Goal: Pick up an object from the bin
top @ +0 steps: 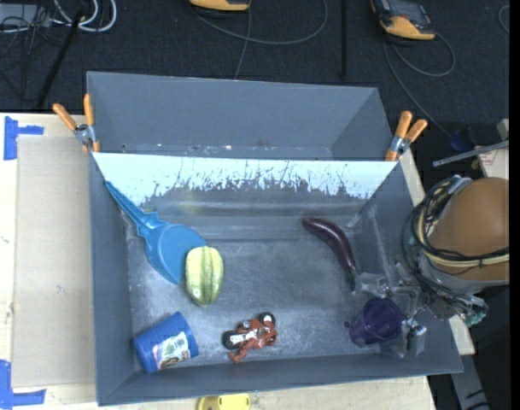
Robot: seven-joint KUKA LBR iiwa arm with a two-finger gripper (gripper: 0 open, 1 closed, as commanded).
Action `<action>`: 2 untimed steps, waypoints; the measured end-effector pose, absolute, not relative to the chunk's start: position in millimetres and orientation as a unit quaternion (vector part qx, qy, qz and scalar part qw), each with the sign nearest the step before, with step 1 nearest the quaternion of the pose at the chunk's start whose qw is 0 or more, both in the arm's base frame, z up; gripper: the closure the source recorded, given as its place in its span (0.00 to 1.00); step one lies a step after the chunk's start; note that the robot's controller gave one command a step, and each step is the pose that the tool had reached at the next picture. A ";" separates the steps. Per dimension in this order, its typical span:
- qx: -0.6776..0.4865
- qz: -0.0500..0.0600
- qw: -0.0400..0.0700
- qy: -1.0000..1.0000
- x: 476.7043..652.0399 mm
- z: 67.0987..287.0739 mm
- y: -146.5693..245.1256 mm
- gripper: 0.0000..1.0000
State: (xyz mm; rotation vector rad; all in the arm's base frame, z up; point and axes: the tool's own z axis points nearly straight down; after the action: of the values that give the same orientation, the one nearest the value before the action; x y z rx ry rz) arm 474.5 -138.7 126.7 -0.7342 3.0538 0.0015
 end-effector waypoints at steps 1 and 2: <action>-0.247 0.002 -0.001 0.969 484.3 87.9 -153.3 0.00; -0.348 0.007 -0.008 0.938 510.0 84.2 -153.2 1.00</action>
Offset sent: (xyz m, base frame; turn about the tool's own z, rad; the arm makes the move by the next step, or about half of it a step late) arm 0.0323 -0.0200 -0.0567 -0.2449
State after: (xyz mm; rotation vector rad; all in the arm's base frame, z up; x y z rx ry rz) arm 510.0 -153.2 84.2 -1.0978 2.9602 0.0208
